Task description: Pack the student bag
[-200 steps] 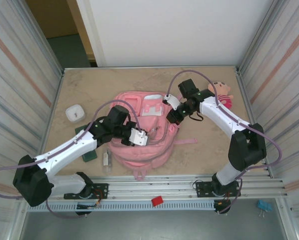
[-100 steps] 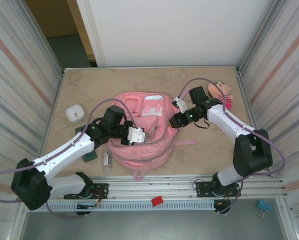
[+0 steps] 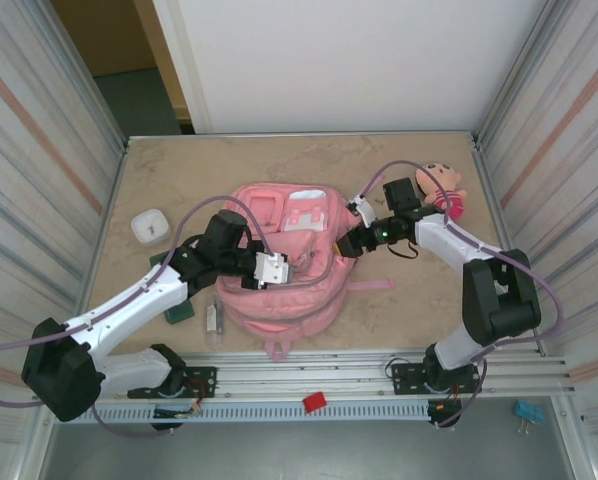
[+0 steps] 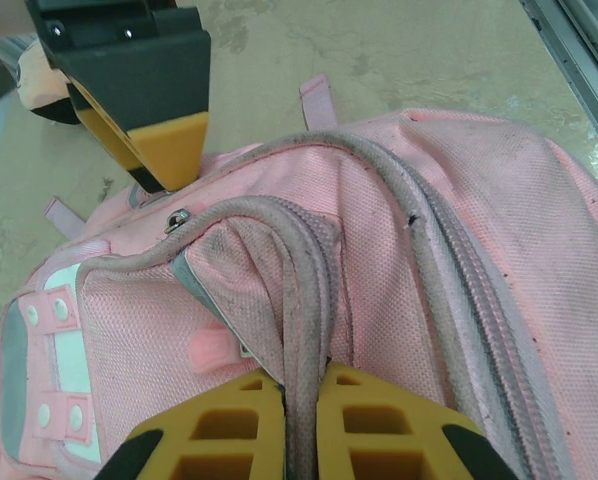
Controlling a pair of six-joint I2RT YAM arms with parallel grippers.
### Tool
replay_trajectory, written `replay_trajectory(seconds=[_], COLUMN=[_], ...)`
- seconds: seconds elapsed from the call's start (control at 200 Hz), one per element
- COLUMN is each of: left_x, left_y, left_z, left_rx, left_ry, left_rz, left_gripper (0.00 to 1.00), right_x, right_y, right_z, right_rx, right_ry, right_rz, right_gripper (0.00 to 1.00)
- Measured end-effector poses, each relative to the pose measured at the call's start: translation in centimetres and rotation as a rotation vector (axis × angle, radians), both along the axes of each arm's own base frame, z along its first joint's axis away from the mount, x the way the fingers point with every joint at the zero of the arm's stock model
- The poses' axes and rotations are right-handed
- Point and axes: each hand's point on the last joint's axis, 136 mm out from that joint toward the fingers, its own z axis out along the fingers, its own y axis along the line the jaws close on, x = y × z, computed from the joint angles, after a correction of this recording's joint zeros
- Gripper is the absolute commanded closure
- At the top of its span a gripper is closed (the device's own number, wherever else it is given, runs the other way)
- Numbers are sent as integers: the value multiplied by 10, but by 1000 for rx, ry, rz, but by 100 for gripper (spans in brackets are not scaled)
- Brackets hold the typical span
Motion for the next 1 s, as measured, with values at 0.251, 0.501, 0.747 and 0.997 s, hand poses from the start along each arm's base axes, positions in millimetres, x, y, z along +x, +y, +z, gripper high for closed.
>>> replay_trajectory(seconds=[0.251,0.501,0.747,0.997], left_x=[1,1,1,2], left_y=[1,1,1,1], left_z=[1,2,1,1], left_rx=[-5,-10,-8,-7], left_ry=[1,3,0,-3], left_rz=[1,1,-1,-3], left_gripper=[95,95,95,95], right_x=[-5,-7,-4,2], right_y=[6,7,9,7], right_z=[3,6,5,19], right_rx=[49,64,-72,-218], right_ry=[0,4,-68,-181], right_rz=[52,63,43,19], right_gripper=[73,100,100,100])
